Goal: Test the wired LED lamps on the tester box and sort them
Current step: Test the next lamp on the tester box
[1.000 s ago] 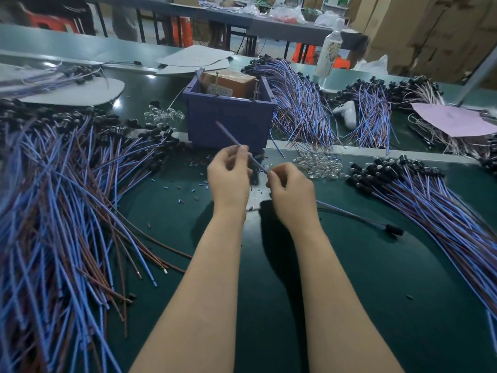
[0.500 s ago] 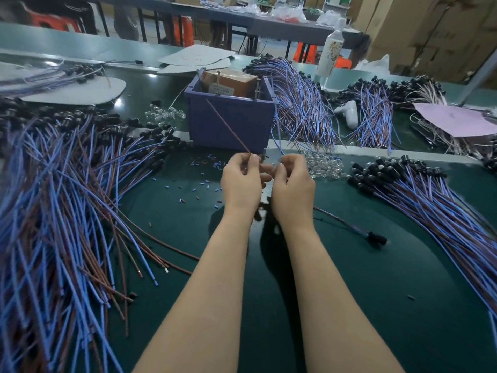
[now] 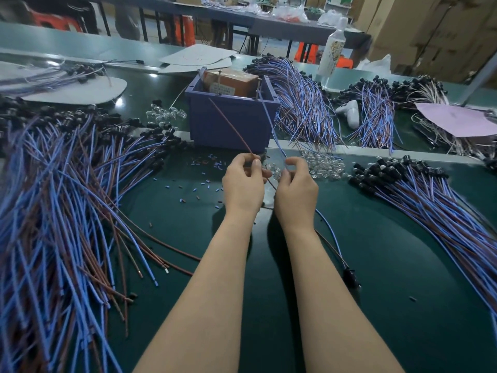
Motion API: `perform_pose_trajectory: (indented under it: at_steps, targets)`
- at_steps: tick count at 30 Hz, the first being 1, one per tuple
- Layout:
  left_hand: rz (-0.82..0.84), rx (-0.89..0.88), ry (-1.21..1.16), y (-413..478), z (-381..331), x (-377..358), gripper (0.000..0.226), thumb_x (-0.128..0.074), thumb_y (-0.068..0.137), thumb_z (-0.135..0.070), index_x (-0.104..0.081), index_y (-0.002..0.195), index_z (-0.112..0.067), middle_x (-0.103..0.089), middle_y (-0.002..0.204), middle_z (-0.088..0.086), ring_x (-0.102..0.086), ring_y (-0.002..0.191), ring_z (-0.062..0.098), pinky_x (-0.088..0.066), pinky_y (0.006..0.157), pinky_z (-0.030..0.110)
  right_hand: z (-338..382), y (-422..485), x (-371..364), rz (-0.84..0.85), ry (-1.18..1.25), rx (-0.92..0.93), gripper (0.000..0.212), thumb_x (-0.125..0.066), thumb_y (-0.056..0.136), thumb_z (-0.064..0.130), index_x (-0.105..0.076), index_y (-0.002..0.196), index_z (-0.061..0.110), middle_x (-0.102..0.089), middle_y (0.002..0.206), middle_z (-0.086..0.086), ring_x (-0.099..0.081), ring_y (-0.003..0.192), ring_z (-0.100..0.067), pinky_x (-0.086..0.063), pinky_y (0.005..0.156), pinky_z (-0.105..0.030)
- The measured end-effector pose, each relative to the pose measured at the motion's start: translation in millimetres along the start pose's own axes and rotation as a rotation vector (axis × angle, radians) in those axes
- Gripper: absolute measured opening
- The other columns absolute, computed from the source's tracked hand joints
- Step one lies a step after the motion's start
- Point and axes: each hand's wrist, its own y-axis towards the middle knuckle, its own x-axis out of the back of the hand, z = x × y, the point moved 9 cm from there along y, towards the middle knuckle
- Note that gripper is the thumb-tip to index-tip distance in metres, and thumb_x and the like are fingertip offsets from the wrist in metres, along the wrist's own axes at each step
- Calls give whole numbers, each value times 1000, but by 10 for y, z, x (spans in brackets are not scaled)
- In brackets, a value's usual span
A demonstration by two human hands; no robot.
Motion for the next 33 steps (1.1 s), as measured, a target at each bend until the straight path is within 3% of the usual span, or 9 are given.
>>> perform_pose_trajectory:
  at_steps: [4,8,10,15,17,33]
  targets:
    - [-37,-36,60,8,-32,30,8,-47,98,-13,-55,96,-15,-63,66,-6,-61,67,8,-51,77,26,44,-19,-34,23,2,8,41,-41,89,0,-51,126,16,-66,93,-15,-57,86,-32,-40,71,-34]
    - [-71,-62,95,18,-63,79,10,-48,97,-14,-57,99,-14,-62,66,-9,-57,57,-7,-43,63,7,48,-21,-40,31,10,3,49,-40,87,-3,-52,128,19,-67,93,-12,-58,90,-29,-41,74,-30]
    - [-96,-76,92,27,-80,121,10,-47,97,-13,-57,99,-15,-62,66,-10,-55,53,-10,-43,60,6,57,-19,-47,33,8,8,49,-40,86,-4,-54,128,19,-68,92,-11,-58,90,-27,-36,73,-27]
    - [-120,-59,60,60,-83,173,14,-46,98,-13,-59,104,-13,-61,65,-8,-58,64,6,-50,72,26,126,-36,-55,38,22,42,49,-41,86,-5,-56,126,18,-68,91,-11,-58,90,-28,-36,76,-27]
    - [-123,-49,61,84,-69,179,16,-46,98,-13,-60,106,-12,-60,65,-9,-57,64,8,-49,73,29,140,-40,-54,39,24,51,49,-41,85,-6,-56,126,17,-67,90,-10,-57,88,-27,-35,74,-26]
    - [-74,-26,43,174,5,129,21,-46,98,-13,-61,113,-9,-60,65,-8,-57,62,1,-45,57,10,150,-45,-72,21,-10,95,41,-42,90,1,-59,123,19,-70,97,-11,-60,92,-28,-35,76,-28]
